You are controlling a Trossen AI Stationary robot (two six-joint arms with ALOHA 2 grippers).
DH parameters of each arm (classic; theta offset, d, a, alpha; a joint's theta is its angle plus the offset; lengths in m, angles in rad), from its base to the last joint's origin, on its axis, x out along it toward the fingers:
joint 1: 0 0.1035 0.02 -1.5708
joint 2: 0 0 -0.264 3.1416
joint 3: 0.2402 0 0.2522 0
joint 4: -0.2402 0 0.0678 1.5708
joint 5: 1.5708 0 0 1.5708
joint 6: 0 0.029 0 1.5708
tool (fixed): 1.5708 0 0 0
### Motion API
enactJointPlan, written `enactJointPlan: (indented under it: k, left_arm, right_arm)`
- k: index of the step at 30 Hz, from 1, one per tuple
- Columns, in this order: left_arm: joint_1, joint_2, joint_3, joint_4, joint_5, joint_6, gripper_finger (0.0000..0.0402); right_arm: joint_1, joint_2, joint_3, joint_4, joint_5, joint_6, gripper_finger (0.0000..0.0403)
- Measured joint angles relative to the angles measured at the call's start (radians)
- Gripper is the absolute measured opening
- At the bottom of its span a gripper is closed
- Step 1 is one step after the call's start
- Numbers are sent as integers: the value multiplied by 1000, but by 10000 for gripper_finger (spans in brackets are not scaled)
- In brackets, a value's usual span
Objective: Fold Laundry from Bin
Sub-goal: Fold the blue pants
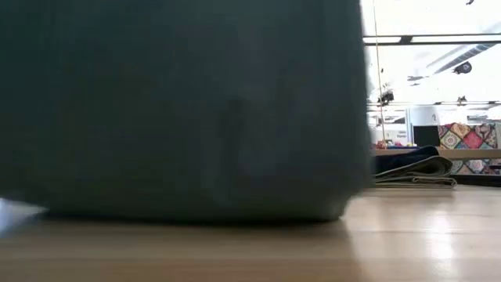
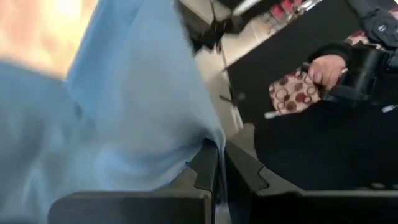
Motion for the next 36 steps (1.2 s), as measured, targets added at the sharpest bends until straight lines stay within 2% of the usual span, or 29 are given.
enactJointPlan:
  k: [4, 12, 18, 22, 26, 36]
  left_arm:
    - [-91, 57, -76, 35, -29, -139, 0]
    - [-102, 159, -133, 32, -30, -214, 0]
    - [-68, 153, -120, -43, -7, -234, 0]
    - [17, 83, -54, -225, -9, -162, 0]
    - [173, 46, -20, -431, -35, -58, 0]
    - [526, 76, -23, -441, 69, 237, 0]
  right_arm:
    - [52, 0, -132, 162, 46, 78, 9]
    - [53, 0, -335, 307, 56, 154, 9]
    - [27, -1, -348, 313, 51, 132, 9]
    - [-24, -4, -305, 269, 47, 23, 9]
    - [-115, -7, -295, 206, 48, -46, 9]
    - [-303, -2, -307, 133, -34, -162, 9]
